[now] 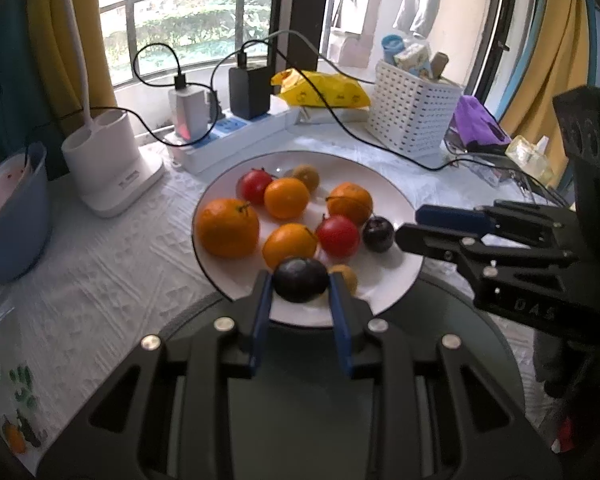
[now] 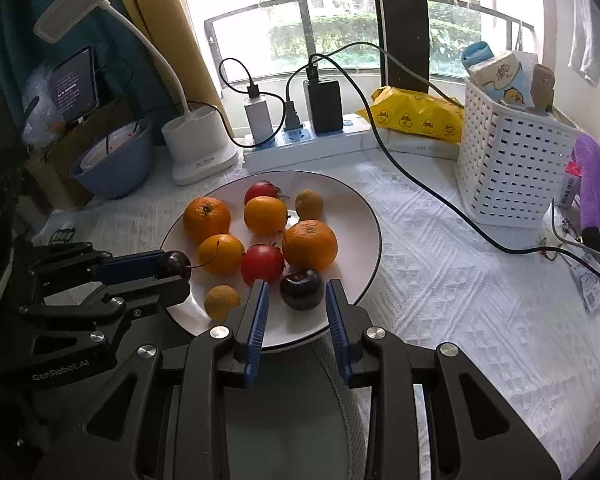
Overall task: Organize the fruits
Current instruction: 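Open the right tool to drop its plum into the plate while the left tool holds its plum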
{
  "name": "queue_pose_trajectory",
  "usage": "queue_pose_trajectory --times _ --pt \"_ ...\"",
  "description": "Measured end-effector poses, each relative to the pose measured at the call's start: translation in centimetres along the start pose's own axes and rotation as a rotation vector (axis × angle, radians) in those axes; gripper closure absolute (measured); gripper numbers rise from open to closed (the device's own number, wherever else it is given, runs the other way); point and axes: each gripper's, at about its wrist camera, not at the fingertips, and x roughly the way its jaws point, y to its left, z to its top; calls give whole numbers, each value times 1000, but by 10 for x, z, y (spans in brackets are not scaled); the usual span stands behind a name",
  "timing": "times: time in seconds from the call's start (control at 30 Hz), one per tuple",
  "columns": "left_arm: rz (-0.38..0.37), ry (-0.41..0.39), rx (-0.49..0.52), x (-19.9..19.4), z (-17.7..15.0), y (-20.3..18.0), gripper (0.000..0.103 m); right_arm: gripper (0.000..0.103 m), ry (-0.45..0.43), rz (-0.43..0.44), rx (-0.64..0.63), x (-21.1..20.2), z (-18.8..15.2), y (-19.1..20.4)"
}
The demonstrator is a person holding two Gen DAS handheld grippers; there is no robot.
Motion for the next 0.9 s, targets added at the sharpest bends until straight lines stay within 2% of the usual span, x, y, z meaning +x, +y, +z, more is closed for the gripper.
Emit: queue_pose_trajectory --times 0.9 --pt "14 -109 29 -73 -19 -15 73 72 -79 -17 -36 -60 -16 35"
